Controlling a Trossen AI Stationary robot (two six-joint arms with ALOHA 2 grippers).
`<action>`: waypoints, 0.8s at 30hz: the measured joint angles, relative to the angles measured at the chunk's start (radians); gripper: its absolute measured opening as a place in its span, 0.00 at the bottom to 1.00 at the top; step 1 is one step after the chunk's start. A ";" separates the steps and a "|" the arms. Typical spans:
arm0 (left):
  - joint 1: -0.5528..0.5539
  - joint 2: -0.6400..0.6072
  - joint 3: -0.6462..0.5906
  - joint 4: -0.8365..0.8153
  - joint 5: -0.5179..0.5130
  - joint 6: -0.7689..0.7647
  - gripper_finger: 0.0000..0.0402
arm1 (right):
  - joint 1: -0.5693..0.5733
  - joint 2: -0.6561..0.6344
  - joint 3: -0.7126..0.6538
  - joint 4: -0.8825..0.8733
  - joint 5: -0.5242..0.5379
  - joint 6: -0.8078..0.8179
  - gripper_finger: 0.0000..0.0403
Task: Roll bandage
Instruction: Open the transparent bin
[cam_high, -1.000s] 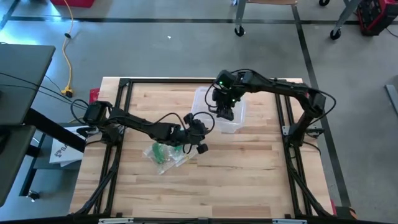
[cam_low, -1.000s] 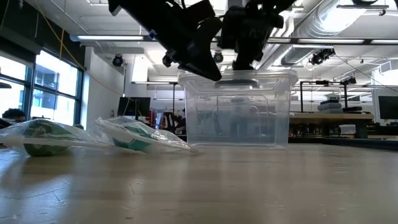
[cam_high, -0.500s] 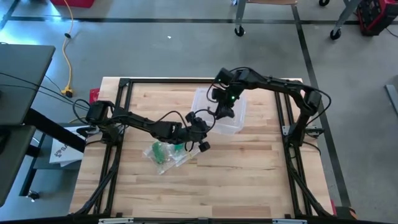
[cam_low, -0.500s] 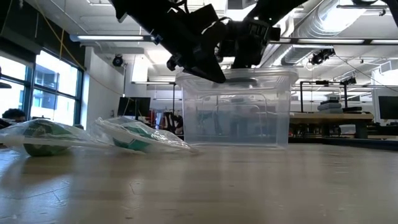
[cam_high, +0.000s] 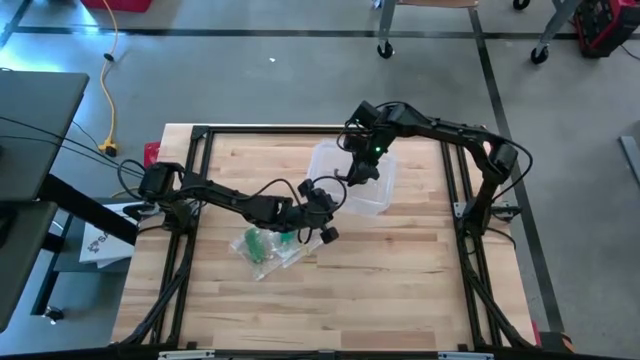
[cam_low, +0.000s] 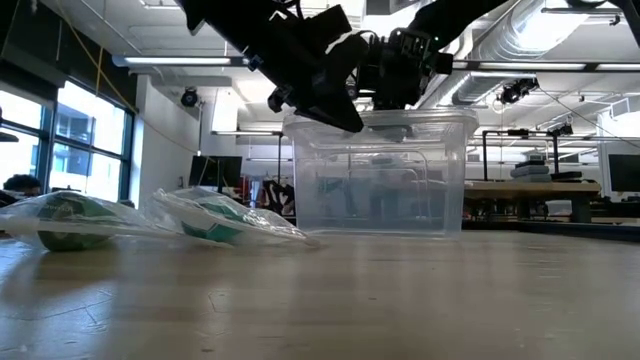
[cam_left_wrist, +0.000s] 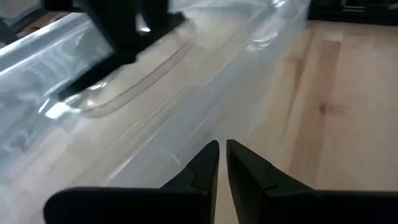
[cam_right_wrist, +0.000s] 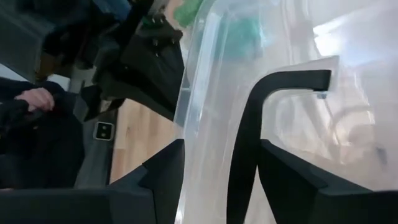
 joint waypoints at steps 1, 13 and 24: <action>-0.009 -0.001 0.005 -0.004 0.002 0.005 0.07 | -0.002 0.000 0.000 0.000 -0.011 0.000 0.47; -0.096 -0.004 0.168 -0.218 0.065 0.043 0.07 | -0.014 -0.002 0.001 -0.005 -0.024 -0.014 0.47; -0.062 -0.005 0.266 -0.365 0.040 0.046 0.07 | 0.034 -0.005 0.004 -0.027 0.132 -0.030 0.47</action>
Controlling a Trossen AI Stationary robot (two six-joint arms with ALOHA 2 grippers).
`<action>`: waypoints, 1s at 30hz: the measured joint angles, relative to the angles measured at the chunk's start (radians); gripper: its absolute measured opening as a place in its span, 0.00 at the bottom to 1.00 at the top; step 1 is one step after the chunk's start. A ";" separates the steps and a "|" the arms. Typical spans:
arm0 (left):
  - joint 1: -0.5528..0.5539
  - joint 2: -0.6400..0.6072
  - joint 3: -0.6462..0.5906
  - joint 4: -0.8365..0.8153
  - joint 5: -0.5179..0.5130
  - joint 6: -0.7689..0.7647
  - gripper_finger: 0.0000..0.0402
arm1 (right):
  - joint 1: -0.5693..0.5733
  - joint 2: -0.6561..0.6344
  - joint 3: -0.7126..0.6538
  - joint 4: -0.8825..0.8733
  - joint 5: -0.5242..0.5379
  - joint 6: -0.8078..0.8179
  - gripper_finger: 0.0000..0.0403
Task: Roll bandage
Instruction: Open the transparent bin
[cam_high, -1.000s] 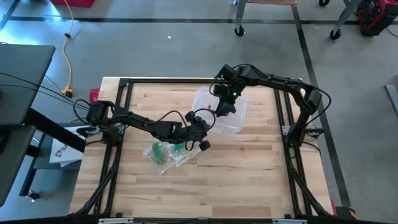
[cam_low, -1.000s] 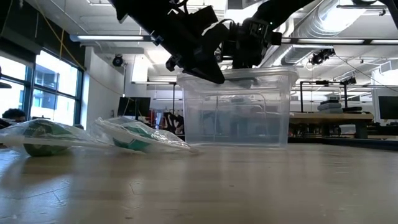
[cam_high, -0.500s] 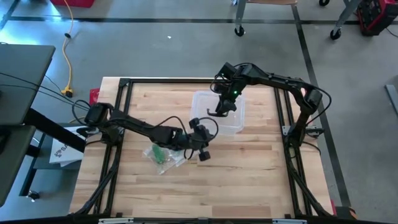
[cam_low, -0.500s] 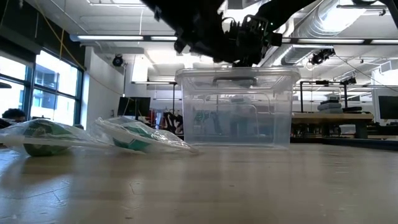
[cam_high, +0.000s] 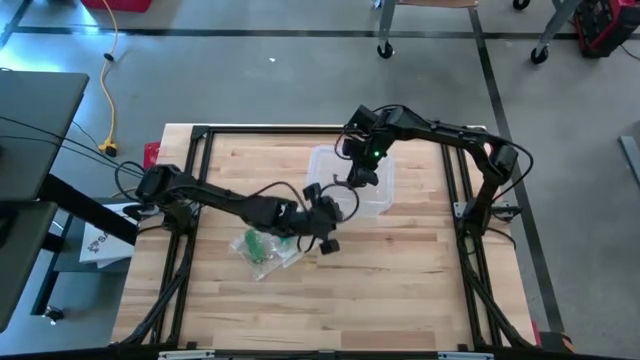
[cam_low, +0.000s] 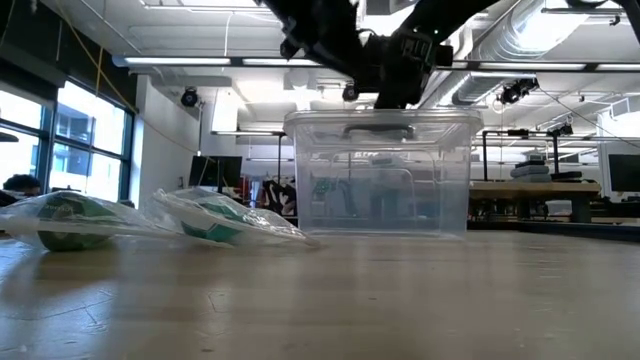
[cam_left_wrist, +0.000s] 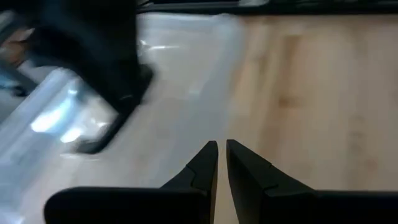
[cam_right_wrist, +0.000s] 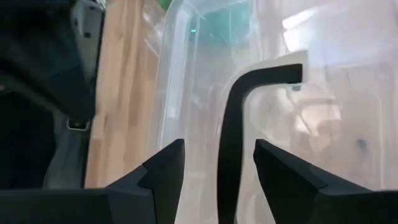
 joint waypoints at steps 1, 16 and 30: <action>0.015 0.003 0.000 -0.005 -0.003 0.005 0.07 | 0.006 -0.001 0.000 -0.008 0.004 -0.001 0.47; 0.131 0.076 0.002 0.035 -0.029 0.133 0.07 | 0.023 0.002 -0.002 -0.028 -0.042 -0.033 0.47; 0.145 0.081 -0.001 0.134 -0.134 0.200 0.07 | 0.067 -0.001 0.000 -0.010 0.134 -0.108 0.46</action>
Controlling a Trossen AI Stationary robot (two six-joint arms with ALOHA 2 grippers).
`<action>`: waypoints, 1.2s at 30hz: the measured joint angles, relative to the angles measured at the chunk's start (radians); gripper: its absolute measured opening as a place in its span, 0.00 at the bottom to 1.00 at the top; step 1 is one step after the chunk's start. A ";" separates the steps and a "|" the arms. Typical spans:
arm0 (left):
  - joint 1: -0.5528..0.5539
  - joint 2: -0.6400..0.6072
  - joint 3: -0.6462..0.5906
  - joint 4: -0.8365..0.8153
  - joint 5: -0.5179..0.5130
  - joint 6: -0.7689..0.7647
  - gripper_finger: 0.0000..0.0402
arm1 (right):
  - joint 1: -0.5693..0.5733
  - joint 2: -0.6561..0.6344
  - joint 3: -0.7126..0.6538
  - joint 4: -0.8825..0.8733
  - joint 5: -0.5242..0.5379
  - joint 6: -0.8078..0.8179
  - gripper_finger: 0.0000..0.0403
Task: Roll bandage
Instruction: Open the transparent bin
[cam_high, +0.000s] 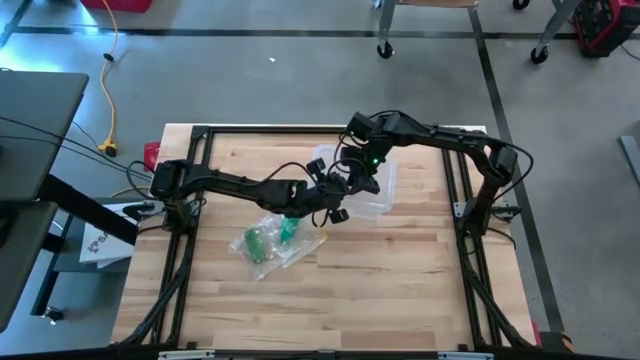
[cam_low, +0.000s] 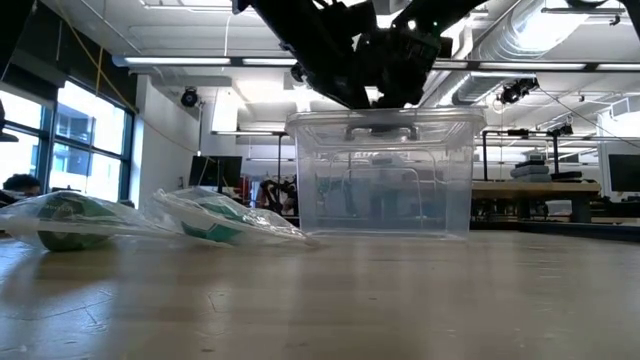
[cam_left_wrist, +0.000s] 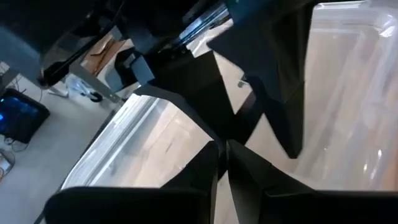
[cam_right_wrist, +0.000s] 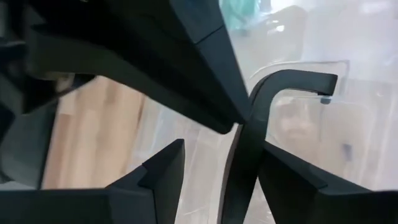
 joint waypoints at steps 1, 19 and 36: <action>-0.003 0.000 0.000 0.000 -0.001 0.000 0.07 | 0.006 -0.001 0.001 0.002 0.023 0.001 0.46; -0.168 -0.154 0.003 -0.016 -0.052 0.000 0.07 | 0.035 -0.120 -0.004 0.013 0.147 0.058 0.10; -0.315 -0.324 0.003 -0.256 -0.350 -0.136 0.07 | 0.195 -0.313 0.071 -0.127 0.066 0.169 0.09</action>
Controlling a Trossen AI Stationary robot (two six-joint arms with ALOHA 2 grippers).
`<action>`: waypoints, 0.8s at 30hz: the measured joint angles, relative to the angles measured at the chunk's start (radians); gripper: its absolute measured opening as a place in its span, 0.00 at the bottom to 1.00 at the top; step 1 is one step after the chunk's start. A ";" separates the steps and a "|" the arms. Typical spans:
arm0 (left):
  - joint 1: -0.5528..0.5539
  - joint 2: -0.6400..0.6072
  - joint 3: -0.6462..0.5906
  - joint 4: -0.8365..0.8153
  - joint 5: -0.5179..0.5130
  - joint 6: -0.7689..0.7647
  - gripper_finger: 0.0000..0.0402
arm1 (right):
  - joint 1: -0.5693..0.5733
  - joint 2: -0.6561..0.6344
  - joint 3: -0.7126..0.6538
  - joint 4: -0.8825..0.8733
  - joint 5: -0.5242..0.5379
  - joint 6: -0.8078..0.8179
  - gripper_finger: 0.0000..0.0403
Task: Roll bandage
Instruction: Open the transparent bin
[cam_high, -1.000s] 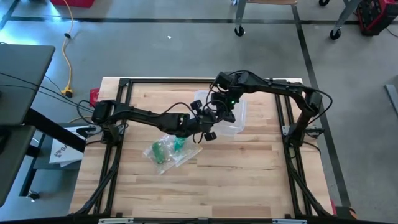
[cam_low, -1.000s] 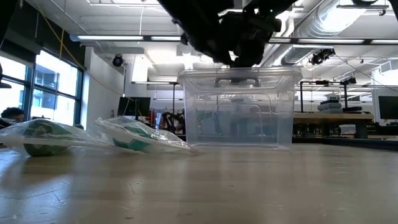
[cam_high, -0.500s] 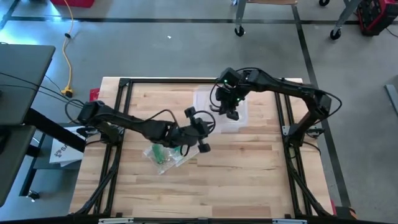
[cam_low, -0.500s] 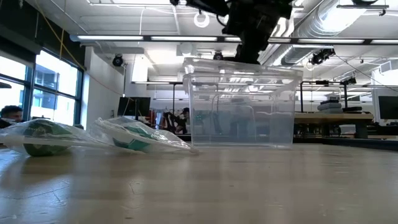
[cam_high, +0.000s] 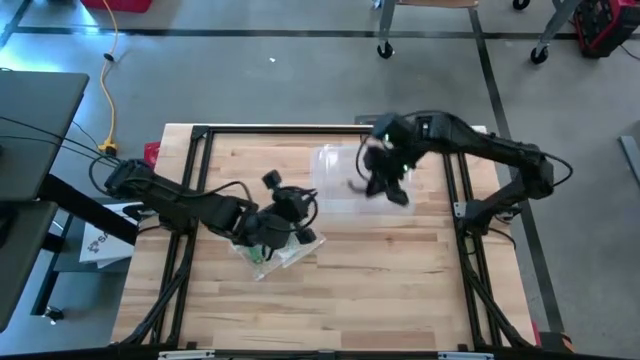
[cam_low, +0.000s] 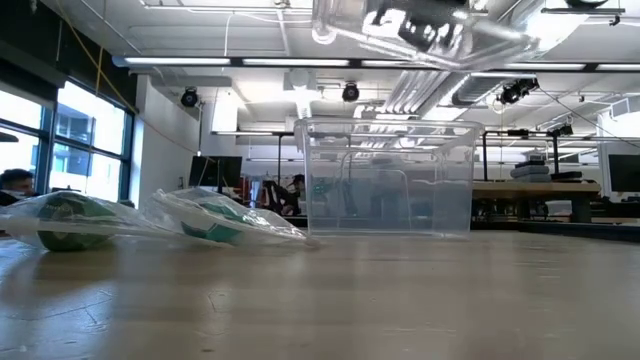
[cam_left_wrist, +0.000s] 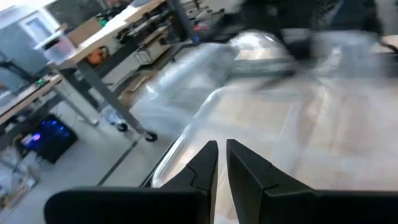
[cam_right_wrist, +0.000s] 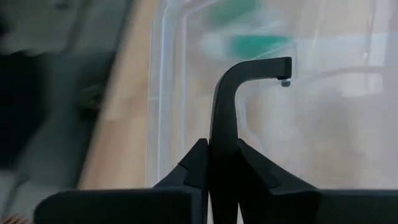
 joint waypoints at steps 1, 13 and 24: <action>-0.011 -0.008 0.000 -0.028 -0.017 -0.028 0.08 | 0.041 -0.007 -0.017 0.009 -0.033 0.011 0.09; -0.106 -0.014 -0.051 -0.139 -0.053 -0.261 0.08 | 0.448 -0.021 -0.614 0.637 -0.293 0.441 0.10; -0.133 0.012 -0.054 -0.055 -0.013 -0.286 0.08 | 0.563 -0.013 -0.852 0.799 0.082 0.547 0.11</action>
